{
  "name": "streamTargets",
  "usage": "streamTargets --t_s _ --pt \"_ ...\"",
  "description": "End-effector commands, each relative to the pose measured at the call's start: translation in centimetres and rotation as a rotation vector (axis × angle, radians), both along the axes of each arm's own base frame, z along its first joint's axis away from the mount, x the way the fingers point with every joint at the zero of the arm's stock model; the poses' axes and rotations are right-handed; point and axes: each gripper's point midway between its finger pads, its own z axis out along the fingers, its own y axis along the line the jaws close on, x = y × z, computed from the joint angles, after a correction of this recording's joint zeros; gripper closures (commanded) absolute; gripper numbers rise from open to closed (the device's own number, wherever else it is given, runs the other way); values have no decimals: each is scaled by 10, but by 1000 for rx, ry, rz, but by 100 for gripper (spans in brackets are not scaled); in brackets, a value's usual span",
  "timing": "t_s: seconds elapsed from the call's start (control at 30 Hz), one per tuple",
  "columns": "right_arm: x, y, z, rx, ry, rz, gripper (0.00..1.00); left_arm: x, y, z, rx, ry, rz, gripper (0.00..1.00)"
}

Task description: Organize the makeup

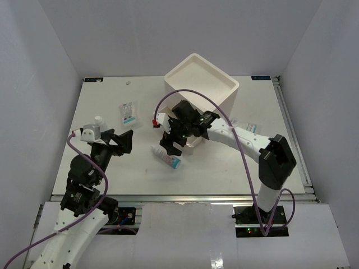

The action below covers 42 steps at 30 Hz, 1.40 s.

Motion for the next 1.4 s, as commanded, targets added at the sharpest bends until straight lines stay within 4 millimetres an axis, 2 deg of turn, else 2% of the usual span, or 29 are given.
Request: streamTargets --t_s 0.0,0.1,0.13,0.23,0.4,0.57,0.73,0.9,1.03,1.13,1.2,1.27,1.3,1.37 --pt "15 37 -10 -11 8 -167 7 -4 23 2 -21 -25 109 11" --pt "23 51 -23 -40 -4 -207 6 -9 27 7 -33 -50 121 11" --pt "25 52 -33 -62 -5 -221 6 -11 28 8 -35 -57 122 11" --pt "30 57 -43 -84 -9 -235 5 -13 28 10 -37 -67 118 11" --pt "37 52 -75 -169 -27 -272 3 -14 26 11 -37 -72 104 11" --pt "25 47 -96 -219 3 -257 0 -14 24 11 -36 -70 93 11" --pt "12 42 -110 -258 21 -232 12 -14 24 11 -36 -74 94 11" --pt "0 37 -117 -275 57 -193 39 -13 24 10 -34 -69 94 11" --pt "-10 31 -124 -295 90 -169 54 -13 23 9 -31 -66 93 11" --pt "-14 28 -127 -308 94 -153 58 -12 23 8 -29 -62 95 11" --pt "-15 26 -125 -308 91 -140 59 -11 23 7 -27 -58 94 11" --pt "-14 26 -118 -304 80 -122 70 -10 21 6 -23 -55 87 11" --pt "-15 28 -111 -293 70 -107 79 -10 20 6 -21 -54 82 12" --pt "-15 30 -95 -264 51 -83 86 -10 19 5 -19 -50 75 13"
